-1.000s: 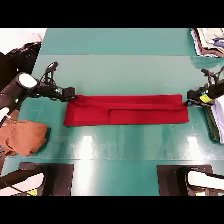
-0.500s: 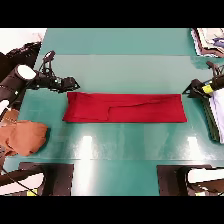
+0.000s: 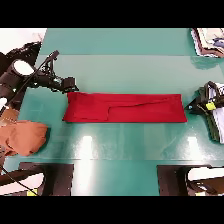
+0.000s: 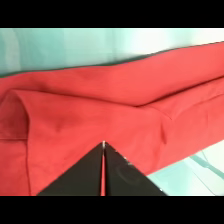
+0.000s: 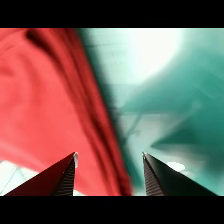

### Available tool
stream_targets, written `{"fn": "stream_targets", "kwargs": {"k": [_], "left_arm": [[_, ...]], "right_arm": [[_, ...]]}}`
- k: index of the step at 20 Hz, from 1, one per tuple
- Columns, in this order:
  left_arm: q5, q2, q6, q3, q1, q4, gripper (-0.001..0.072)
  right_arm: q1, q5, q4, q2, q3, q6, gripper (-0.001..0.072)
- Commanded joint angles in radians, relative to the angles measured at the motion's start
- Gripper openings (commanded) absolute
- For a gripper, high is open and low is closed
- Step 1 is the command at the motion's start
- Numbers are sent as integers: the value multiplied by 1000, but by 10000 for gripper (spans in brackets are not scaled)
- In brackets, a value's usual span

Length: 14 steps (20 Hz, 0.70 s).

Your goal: Fold the shirts.

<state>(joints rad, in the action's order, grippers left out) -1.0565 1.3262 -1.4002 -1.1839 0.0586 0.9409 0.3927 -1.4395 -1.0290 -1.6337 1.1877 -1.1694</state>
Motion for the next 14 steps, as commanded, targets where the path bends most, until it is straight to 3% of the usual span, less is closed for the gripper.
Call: {"fn": "stream_targets", "kwargs": {"k": [1,4,5,6,7,12,14], "left_arm": [[-10,0,2,-2,0,-35,27],[4,4,2,-2,41,-44,26],[12,12,2,-2,71,-43,26],[25,23,2,-2,102,-43,26],[45,39,1,-3,138,-43,25],[88,211,-14,-113,311,-47,26],[94,315,-16,-211,381,-54,25]], "right_arm": [[-17,16,78,-38,-44,56,485],[-71,26,144,-67,-28,80,422],[-87,26,142,-67,-19,80,300],[-100,19,139,-66,-6,80,89],[-108,2,140,-66,11,80,31],[-138,-87,208,65,73,66,12],[-178,-104,282,147,105,13,12]]}}
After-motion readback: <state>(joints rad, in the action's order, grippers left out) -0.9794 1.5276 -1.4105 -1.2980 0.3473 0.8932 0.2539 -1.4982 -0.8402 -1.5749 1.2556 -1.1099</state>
